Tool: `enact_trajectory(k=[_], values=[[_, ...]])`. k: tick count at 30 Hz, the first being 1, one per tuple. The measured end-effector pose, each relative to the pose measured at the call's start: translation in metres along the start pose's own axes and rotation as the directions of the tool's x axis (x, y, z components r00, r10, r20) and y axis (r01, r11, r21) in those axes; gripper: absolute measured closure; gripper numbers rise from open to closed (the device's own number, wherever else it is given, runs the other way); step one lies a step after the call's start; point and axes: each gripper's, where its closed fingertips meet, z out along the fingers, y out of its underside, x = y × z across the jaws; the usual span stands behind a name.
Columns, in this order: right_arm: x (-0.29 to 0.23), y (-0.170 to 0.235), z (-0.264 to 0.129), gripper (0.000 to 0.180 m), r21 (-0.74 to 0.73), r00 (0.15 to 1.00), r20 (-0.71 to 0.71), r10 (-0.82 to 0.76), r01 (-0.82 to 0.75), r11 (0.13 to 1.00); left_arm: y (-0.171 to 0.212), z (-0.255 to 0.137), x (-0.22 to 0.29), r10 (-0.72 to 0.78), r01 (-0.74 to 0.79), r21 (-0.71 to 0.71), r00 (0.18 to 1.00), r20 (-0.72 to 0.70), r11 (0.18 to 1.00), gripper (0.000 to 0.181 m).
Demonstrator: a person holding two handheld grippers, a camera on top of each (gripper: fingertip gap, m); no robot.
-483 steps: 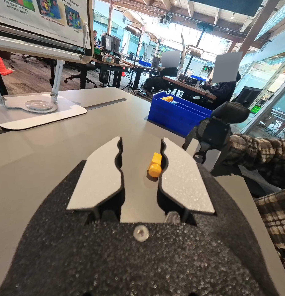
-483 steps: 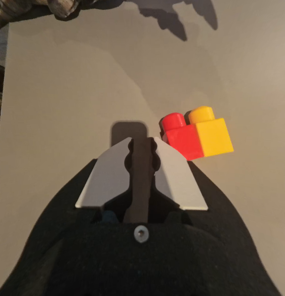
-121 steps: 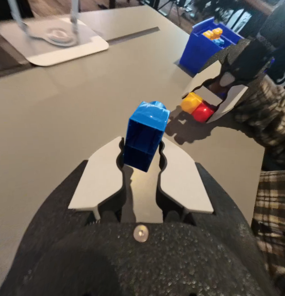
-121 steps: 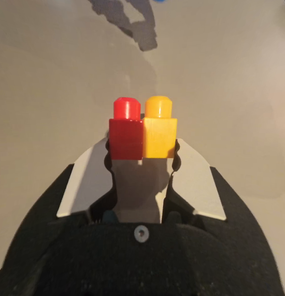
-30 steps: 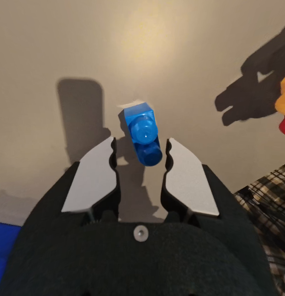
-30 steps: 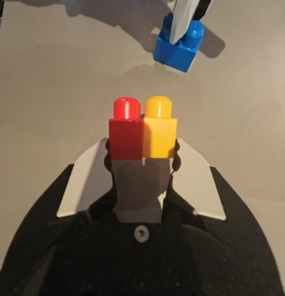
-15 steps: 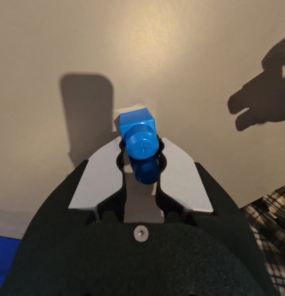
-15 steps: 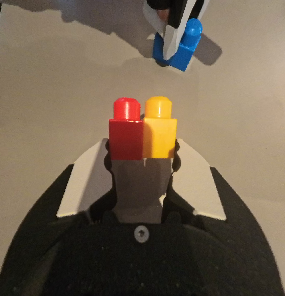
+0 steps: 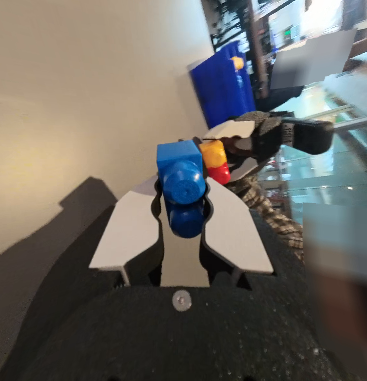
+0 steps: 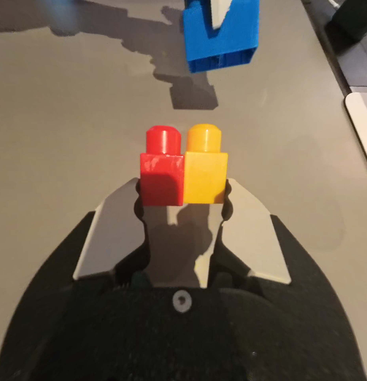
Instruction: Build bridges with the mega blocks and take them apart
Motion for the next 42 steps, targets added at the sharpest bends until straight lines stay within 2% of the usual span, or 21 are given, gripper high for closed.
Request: enact_trajectory(k=[4, 9, 12, 17, 22, 28, 33, 42], values=[[0.002, -0.001, 0.002, 0.105, -0.02, 0.998, -0.041, -0.04, 0.04, 0.999, 0.013, 0.023, 0.026, -0.037, 0.044, 0.028, 0.975, -0.219, 0.999, 0.143], [0.0, -0.001, 0.005, 0.105, -0.046, 0.998, -0.042, -0.05, 0.048, 0.998, 0.027, 0.049, 0.036, -0.017, 0.016, -0.003, 0.952, -0.305, 1.0, 0.143], [0.003, 0.002, 0.008, 0.105, -0.078, 0.998, -0.047, -0.049, 0.045, 0.996, 0.027, 0.054, 0.029, -0.005, 0.008, 0.007, 0.954, -0.301, 1.0, 0.143], [0.011, -0.001, 0.011, 0.105, -0.13, 0.993, -0.081, -0.084, 0.073, 0.989, 0.029, 0.06, 0.013, -0.081, 0.087, 0.003, 0.943, -0.322, 0.996, 0.143], [0.012, -0.004, 0.017, 0.105, -0.192, 0.987, -0.087, -0.136, 0.118, 0.974, 0.022, 0.053, 0.021, -0.098, 0.114, 0.02, 0.922, -0.373, 0.993, 0.143], [0.015, -0.011, 0.023, 0.105, -0.221, 0.982, -0.09, -0.166, 0.143, 0.965, 0.028, 0.058, 0.021, -0.107, 0.115, -0.001, 0.925, -0.365, 0.993, 0.144], [0.015, -0.016, 0.025, 0.106, -0.212, 0.985, -0.069, -0.158, 0.14, 0.967, 0.026, 0.055, 0.021, -0.112, 0.12, 0.001, 0.923, -0.368, 0.993, 0.144], [0.011, -0.026, 0.026, 0.106, -0.255, 0.971, 0.002, -0.24, 0.233, 0.938, 0.034, 0.055, 0.015, -0.1, 0.085, -0.06, 0.944, -0.313, 0.995, 0.145]])
